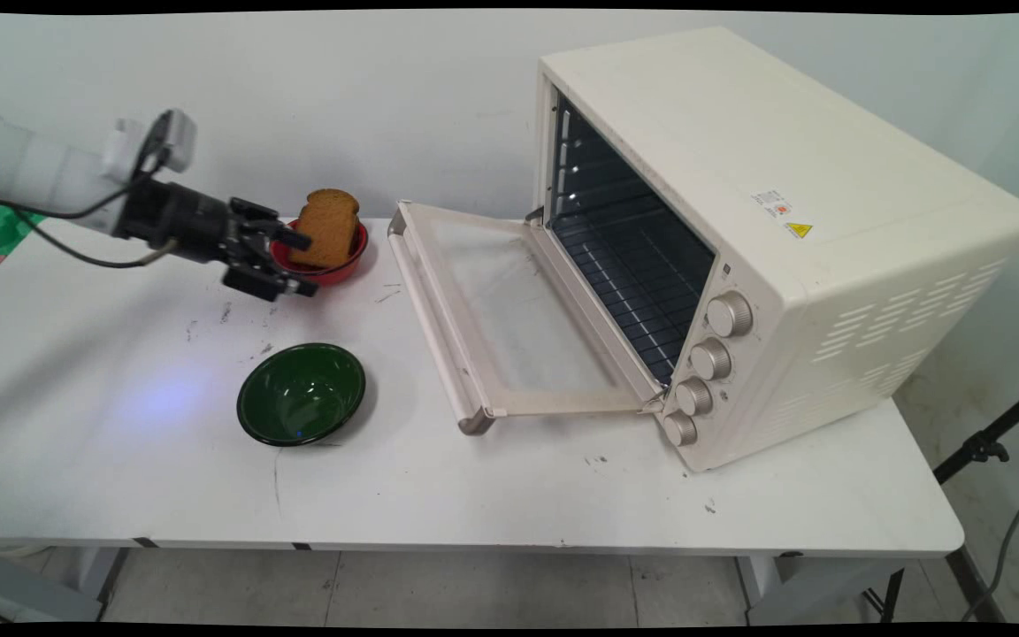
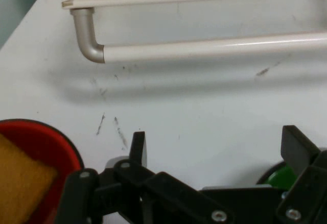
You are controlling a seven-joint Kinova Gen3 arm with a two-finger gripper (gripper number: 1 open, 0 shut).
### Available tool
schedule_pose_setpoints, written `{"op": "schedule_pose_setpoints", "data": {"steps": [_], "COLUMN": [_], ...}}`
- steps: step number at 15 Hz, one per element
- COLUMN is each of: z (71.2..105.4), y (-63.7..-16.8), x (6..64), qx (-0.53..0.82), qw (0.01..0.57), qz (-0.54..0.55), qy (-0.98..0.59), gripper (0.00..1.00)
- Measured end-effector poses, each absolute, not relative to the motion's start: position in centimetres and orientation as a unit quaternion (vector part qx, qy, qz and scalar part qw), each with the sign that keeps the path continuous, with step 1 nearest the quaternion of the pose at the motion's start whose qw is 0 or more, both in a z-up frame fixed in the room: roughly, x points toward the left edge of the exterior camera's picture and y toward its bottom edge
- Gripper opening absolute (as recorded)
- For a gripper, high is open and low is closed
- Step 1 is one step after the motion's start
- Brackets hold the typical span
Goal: Close the oven
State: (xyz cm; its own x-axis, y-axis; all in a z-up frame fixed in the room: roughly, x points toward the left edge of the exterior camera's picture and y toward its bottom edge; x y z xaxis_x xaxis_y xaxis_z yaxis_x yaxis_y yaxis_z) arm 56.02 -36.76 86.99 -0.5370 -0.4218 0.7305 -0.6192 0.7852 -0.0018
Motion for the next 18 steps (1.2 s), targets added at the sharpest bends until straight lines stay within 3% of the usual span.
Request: {"op": "schedule_pose_setpoints", "data": {"steps": [3, 4, 18], "z": [85.8, 85.4, 81.0], "y": [-38.4, -38.8, -43.6], "x": [53.3, 52.5, 45.5], "qx": [0.311, 0.314, 0.318], "qw": [0.361, 0.357, 0.314], "qz": [0.133, 0.134, 0.156], "qy": [-0.869, -0.87, -0.881], "gripper": [1.0, 0.0, 0.0]}}
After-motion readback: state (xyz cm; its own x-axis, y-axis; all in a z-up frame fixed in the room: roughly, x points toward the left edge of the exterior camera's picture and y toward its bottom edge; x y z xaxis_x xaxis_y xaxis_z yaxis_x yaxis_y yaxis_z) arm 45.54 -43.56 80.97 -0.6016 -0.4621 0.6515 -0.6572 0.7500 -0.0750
